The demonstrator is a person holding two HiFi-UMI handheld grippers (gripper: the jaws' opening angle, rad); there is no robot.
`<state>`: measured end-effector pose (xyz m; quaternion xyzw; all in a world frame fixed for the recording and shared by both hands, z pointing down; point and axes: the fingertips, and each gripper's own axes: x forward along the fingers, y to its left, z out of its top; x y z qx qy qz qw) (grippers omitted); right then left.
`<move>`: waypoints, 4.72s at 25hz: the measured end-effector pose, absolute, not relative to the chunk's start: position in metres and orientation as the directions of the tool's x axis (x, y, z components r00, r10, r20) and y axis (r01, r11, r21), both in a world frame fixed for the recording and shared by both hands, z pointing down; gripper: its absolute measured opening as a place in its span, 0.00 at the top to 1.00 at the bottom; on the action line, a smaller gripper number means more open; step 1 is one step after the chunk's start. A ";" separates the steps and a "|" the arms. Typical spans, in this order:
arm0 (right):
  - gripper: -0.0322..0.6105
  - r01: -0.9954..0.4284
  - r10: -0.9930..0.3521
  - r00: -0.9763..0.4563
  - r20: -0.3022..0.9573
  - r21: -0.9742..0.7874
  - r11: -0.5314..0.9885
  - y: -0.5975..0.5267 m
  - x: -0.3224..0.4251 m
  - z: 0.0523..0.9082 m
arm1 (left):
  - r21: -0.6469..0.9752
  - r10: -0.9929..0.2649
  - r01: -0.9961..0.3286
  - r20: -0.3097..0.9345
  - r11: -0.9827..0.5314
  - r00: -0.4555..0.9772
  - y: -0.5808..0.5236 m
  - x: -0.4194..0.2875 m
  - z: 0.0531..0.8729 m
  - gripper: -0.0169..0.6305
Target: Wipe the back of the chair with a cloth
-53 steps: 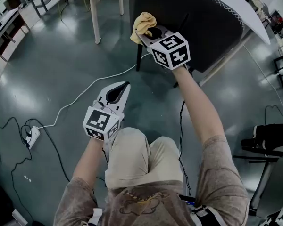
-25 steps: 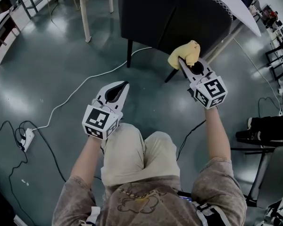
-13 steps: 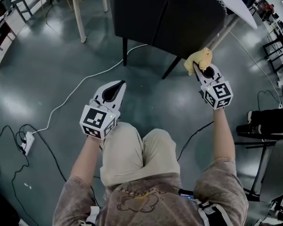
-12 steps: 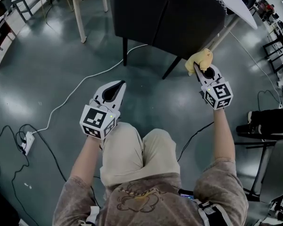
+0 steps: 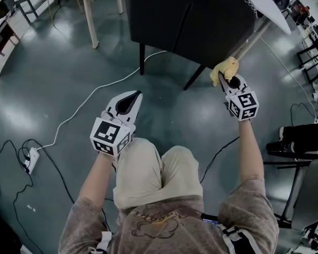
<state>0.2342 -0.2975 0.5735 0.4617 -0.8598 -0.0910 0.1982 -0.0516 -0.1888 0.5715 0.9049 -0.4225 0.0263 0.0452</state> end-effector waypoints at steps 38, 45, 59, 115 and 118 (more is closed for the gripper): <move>0.85 -0.605 -0.652 -0.725 0.222 0.246 0.757 -0.362 0.030 0.582 | 0.095 -0.792 -0.800 0.119 -0.592 0.599 -0.200 -0.084 0.594 0.96; 0.85 -0.546 -0.593 -0.772 0.229 0.237 0.803 -0.380 -0.028 0.582 | 0.108 -0.795 -0.805 0.130 -0.583 0.593 -0.205 -0.093 0.603 0.96; 0.85 -0.442 -0.492 -0.821 0.290 0.222 0.869 -0.403 -0.120 0.601 | 0.105 -0.816 -0.831 0.158 -0.546 0.556 -0.211 -0.123 0.613 0.96; 0.85 -0.635 -0.658 -0.749 0.082 0.194 0.748 -0.184 0.135 0.532 | 0.092 -0.774 -0.781 0.103 -0.618 0.624 -0.161 -0.030 0.578 0.96; 0.85 -0.633 -0.653 -0.753 0.075 0.185 0.751 -0.186 0.132 0.524 | 0.111 -0.775 -0.783 0.110 -0.612 0.622 -0.170 -0.027 0.576 0.96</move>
